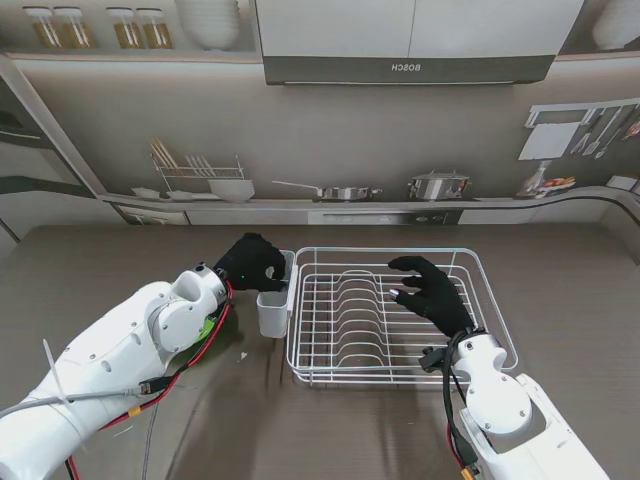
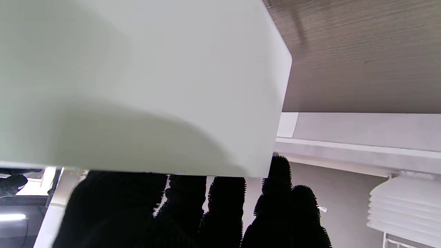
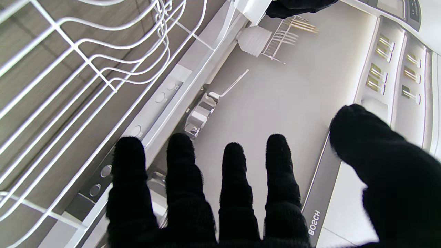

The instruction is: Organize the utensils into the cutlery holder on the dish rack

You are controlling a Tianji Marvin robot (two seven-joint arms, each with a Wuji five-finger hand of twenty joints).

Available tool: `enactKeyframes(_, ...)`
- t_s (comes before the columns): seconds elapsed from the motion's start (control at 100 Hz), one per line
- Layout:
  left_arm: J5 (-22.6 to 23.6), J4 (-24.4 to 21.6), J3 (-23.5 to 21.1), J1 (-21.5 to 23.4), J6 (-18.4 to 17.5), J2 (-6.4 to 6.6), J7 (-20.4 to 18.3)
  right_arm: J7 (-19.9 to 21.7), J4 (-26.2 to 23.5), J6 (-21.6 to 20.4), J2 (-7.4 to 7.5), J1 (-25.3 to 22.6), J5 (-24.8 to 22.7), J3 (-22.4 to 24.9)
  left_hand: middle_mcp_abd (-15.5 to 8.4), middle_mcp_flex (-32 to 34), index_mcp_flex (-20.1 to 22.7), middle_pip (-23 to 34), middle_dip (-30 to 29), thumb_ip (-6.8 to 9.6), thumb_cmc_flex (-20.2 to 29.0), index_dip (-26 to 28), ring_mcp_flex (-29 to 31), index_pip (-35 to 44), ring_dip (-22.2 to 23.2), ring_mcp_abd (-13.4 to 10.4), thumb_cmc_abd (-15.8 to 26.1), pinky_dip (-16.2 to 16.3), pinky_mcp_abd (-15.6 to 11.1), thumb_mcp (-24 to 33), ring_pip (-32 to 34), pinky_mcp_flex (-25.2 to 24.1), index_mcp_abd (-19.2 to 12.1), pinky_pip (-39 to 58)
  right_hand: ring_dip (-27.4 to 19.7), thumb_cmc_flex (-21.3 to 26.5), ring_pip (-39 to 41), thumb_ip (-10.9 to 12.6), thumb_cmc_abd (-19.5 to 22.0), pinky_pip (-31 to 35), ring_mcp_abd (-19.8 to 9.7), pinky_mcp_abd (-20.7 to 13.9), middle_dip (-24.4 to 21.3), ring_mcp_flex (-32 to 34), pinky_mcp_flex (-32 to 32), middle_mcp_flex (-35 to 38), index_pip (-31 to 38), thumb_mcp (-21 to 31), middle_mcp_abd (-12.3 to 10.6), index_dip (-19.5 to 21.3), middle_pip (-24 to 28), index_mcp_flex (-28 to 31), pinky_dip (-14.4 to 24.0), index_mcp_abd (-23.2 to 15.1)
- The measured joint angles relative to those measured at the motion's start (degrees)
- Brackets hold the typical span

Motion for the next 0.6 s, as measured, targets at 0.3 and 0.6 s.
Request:
enactKeyframes(0.3,-0.8,1.2,1.4,-0.8,0.1,-0.35,0.5,0.1,0.0,0.0,0.00,0.0,0.1,0.0,0.2,0.0,0.0,0.0,-0.6,0.00,0.0,-0.1,0.0,0.0,0.1,0.5,-0.1,0.0,0.0,0.6,0.0,0.0,0.1,-0.7,0.0,0.0,0.1,0.0,0.8,0.0,0.0,0.0,0.0,0.4,0.0,0.0,0.0,0.0,0.0,0.0,0.0,0.0,0.0,0.0)
enactKeyframes(0.6,-0.9,1.6,2.0,-0.5,0.3,-0.51,0.5,0.1,0.0,0.0,0.00,0.0,0.2,0.0,0.4,0.5,0.0,-0.7,-0.8,0.00,0.0,-0.3,0.0,0.0,0.1,0.7,-0.1,0.0,0.0,0.9,0.0,0.0,0.2,-0.8,0.0,0.0,0.1,0.0,1.0,0.0,0.0,0.0,0.0,0.4,0.0,0.0,0.0,0.0,0.0,0.0,0.0,0.0,0.1,0.1)
